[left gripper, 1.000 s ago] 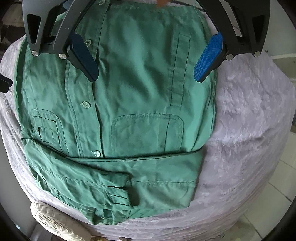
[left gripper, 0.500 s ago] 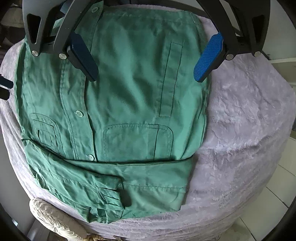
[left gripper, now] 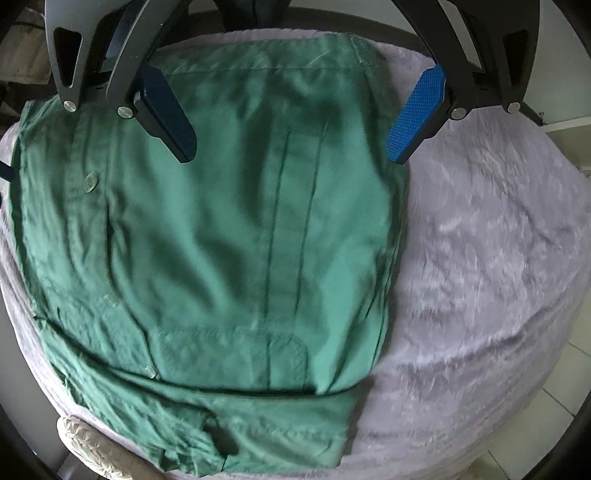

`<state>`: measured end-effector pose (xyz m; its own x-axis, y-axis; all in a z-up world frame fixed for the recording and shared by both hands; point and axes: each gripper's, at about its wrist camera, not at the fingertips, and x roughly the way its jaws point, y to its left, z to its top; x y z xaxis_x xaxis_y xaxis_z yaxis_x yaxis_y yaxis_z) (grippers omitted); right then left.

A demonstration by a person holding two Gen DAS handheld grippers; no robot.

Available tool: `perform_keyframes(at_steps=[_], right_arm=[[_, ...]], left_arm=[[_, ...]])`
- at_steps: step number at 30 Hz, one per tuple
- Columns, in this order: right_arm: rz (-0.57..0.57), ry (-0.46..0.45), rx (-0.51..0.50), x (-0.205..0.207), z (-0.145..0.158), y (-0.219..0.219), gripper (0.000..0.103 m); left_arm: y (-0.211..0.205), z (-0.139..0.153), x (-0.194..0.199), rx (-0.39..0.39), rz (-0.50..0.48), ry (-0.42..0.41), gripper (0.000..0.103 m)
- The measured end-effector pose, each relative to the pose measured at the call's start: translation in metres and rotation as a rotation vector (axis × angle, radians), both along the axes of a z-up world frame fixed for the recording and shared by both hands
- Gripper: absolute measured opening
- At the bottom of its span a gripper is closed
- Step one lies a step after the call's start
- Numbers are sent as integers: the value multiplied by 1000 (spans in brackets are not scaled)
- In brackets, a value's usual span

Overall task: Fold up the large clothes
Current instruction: 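Grasp the jacket hem with both tools and lift it toward the collar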

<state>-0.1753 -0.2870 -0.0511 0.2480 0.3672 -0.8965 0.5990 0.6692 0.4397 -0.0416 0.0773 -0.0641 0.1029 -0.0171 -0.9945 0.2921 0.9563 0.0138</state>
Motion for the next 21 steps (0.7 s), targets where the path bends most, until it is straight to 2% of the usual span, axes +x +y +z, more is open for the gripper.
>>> perform_keyframes(at_steps=[6, 11, 14, 18, 21], right_arm=[[-106, -52, -64, -32, 14, -17, 103], [-179, -46, -117, -61, 10, -38, 103], [-219, -18, -106, -78, -4, -47, 103], [-259, 11, -100, -100, -18, -48, 103], [-290, 14, -23, -116, -33, -43, 103]], left_arm=[[34, -4, -12, -35, 13, -17, 103], [60, -21, -13, -72, 32, 41, 103], [68, -30, -16, -81, 43, 68, 103], [67, -37, -28, -81, -2, 75, 103], [61, -44, -38, -100, -30, 99, 103]])
